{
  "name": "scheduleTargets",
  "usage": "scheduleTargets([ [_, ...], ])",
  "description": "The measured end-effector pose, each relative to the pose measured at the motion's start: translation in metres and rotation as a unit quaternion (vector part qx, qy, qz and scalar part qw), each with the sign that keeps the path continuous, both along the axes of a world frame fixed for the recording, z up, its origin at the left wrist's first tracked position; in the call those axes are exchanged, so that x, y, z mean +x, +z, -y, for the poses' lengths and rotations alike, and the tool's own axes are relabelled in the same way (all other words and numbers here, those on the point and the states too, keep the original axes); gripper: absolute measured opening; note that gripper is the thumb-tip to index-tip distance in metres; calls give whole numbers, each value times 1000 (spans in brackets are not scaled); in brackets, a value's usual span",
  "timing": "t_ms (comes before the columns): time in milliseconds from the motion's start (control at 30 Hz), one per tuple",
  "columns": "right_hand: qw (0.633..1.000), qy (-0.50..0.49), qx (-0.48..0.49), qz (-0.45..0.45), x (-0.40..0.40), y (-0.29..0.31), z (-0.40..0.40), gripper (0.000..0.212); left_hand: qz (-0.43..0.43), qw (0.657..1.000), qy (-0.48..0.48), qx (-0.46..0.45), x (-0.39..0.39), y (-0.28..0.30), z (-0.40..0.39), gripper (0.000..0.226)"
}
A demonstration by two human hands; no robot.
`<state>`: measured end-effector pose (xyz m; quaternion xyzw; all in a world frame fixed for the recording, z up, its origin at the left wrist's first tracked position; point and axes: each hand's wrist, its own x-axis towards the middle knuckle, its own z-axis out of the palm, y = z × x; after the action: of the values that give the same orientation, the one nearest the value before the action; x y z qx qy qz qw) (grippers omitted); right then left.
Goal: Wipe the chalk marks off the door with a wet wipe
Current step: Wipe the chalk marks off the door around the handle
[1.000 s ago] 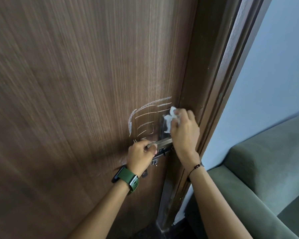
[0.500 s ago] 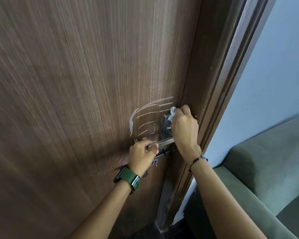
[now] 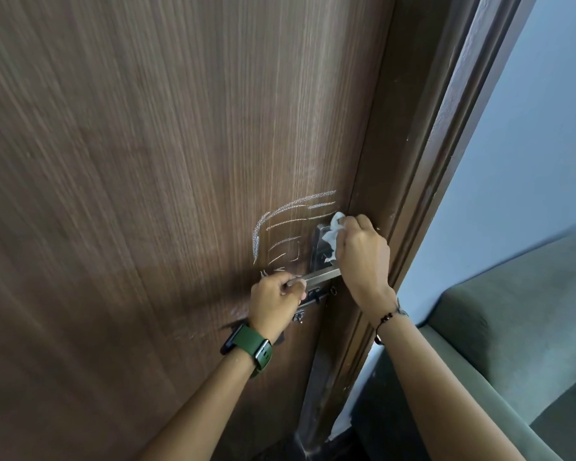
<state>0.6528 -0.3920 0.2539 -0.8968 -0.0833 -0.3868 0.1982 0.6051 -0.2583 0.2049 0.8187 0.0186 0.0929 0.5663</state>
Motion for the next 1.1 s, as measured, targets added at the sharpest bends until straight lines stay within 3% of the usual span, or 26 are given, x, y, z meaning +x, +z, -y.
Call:
scheduleTargets([
  [200, 996, 49, -75, -3, -9, -23, -15, 17, 8, 1000, 1, 9, 1, -3, -1, 12],
  [333, 996, 57, -57, 45, -3, -18, -6, 16, 5, 1000, -3, -4, 2, -4, -1, 12],
  [467, 984, 76, -131, 93, 2, -15, -4, 17, 11, 1000, -2, -8, 3, -4, 0, 12],
  [767, 887, 146, -406, 163, 15, 8, 25, 33, 21, 1000, 8, -19, 3, -8, -1, 13],
  [833, 863, 168, -451, 151, 18, 16, 28, 36, 16, 1000, 12, -20, 4, -8, 0, 13],
  [1000, 786, 170, -593, 36, 6, 11, 13, 17, 14, 1000, 12, -13, 2, -7, -1, 15],
  [1100, 775, 114, -618, -68, 1, 16, 2, 18, 14, 1000, 6, -18, 3, -7, -2, 15],
])
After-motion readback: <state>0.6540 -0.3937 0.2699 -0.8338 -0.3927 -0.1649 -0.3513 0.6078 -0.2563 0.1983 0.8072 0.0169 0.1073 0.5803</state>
